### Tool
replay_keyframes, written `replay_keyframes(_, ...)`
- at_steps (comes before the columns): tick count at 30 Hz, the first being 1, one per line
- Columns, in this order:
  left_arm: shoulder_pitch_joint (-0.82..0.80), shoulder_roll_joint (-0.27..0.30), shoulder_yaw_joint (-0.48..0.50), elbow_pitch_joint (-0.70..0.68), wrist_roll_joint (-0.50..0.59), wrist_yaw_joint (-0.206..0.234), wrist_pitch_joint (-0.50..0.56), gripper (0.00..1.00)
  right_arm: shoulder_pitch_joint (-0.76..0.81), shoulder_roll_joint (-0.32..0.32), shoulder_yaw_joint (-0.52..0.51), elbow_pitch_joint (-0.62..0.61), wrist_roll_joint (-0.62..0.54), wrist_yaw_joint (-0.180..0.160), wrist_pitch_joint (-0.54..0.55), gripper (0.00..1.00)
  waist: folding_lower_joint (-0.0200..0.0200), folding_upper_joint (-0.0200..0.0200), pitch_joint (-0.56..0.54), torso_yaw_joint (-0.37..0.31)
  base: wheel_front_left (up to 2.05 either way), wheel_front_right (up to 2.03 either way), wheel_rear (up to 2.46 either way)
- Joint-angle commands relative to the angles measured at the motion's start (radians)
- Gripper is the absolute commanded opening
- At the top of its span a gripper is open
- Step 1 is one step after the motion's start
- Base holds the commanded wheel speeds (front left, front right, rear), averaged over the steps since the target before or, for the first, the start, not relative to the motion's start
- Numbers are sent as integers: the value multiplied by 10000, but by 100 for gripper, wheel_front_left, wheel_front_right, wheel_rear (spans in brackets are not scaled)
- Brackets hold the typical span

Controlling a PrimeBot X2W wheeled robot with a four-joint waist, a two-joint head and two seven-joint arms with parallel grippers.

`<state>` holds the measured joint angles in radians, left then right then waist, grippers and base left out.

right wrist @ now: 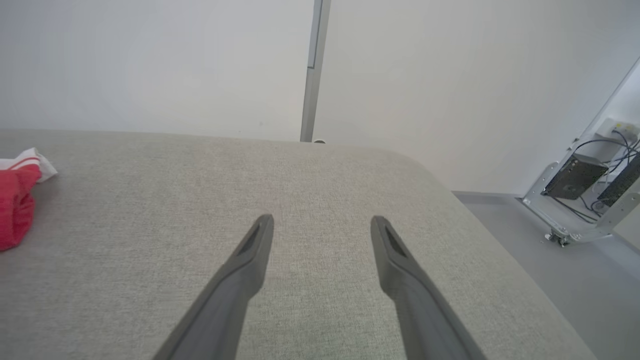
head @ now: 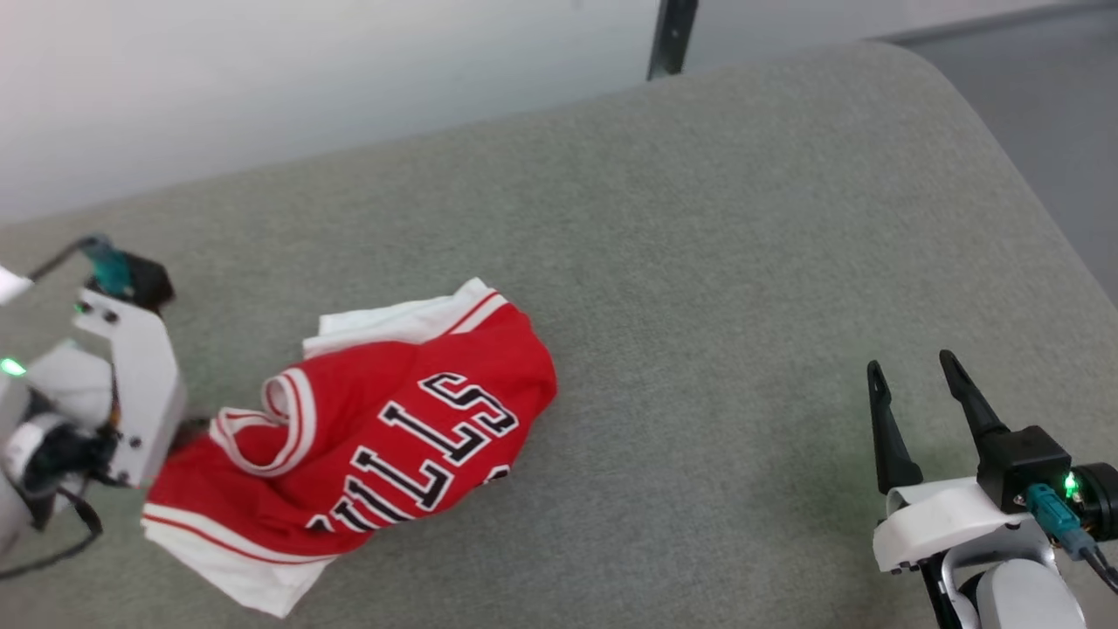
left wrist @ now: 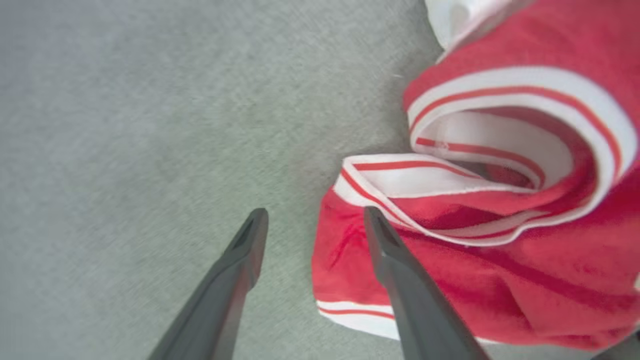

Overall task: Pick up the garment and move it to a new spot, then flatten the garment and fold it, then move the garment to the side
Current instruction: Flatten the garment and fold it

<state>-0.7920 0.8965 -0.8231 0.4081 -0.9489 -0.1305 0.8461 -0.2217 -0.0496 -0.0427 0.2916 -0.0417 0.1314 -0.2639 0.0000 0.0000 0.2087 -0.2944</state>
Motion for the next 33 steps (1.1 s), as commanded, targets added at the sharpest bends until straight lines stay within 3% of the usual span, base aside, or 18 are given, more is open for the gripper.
replay_keyframes(1, -191, -17, 76, 200, -89, 12, -231, 100, 108, -5, 12, 37, -101, -14, -9, 100, 0, 0, -499, 493, 0, 0, 0)
replay_keyframes(5, -196, -181, 712, 890, -586, 196, -1222, 100, 243, -7, 157, 97, -87, -14, -9, 100, 0, 0, -920, 881, 0, 0, 0)
replay_keyframes(13, 1094, -740, 1778, 1260, -1321, 518, -4197, 100, 783, -7, 439, -49, -20, -14, -9, 100, 0, 0, -1798, 2048, 0, 0, 0)
replay_keyframes(21, 3111, -1117, 2710, 437, -1664, 1071, -7444, 100, 1202, -8, 853, -255, 153, -14, -9, 100, 0, 0, -2464, 3144, 0, 0, 0)
replay_keyframes(27, 5022, -1369, 2871, -538, -1272, 1466, -9810, 100, 1464, -10, 1208, -303, 430, -14, -9, 100, 0, 0, -2893, 3670, 0, 0, 0)
replay_keyframes(33, 6671, -1676, 3239, -1457, -864, 1861, -11010, 100, 1746, -7, 1328, -356, 579, -14, -9, 100, 0, 0, -3238, 4086, 0, 0, 0)
